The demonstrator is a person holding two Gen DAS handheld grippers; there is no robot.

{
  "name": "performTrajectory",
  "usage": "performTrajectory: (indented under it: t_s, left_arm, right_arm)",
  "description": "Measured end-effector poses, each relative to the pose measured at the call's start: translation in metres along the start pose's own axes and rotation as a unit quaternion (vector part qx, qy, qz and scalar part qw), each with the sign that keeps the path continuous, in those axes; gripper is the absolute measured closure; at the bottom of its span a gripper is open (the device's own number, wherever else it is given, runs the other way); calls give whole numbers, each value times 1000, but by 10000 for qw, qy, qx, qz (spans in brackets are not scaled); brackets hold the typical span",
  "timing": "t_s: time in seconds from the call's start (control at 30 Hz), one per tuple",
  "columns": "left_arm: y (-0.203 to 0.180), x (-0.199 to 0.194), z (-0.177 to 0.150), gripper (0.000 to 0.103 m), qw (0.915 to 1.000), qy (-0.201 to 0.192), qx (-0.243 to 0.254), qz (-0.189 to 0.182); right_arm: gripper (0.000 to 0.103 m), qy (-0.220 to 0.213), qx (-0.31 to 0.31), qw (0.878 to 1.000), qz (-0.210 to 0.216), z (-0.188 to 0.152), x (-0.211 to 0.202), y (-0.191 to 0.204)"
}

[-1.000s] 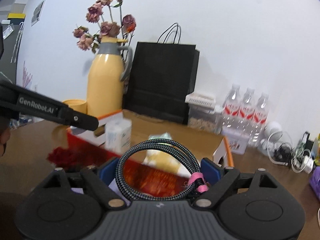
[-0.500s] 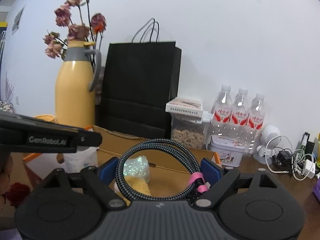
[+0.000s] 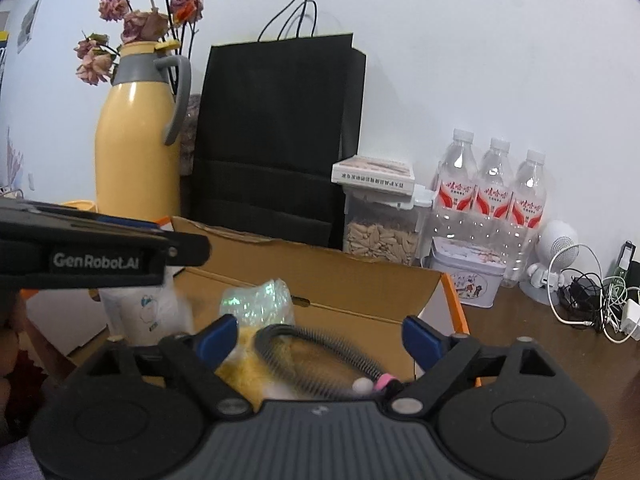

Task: Organize objects
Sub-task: 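Carry the cap and braided cable over the cardboard box and open both grippers, then grasp the red rose with the left gripper while the right gripper grasps the large white lid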

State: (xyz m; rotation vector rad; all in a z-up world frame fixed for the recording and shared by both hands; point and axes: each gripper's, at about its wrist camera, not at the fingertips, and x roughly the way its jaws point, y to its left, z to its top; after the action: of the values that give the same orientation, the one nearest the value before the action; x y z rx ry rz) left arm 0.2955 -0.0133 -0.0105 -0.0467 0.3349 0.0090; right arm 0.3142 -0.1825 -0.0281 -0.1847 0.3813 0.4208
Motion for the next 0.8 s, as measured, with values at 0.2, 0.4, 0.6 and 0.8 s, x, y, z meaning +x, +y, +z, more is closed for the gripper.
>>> performTrajectory:
  t_s: [0.2,0.4,0.6,0.8]
  left_arm:
    - [5,-9,4,0,9996,-223,-164,48]
    - [9,-16,5,0,9993,-297,-226,4]
    - [16,-37,9,0,9986,-468,-214,-87]
    - [26,-59,6,0,9983,-543,-188,-108]
  right_arm:
    - [0,-62,57,10000,50,2,-6,-1]
    - [0,-164,64,9998,88,4,-14,0]
    - [0,-320,90,9993,150,10,-29,-2]
    - [0,-438,15,9989,141,8,-52,-5]
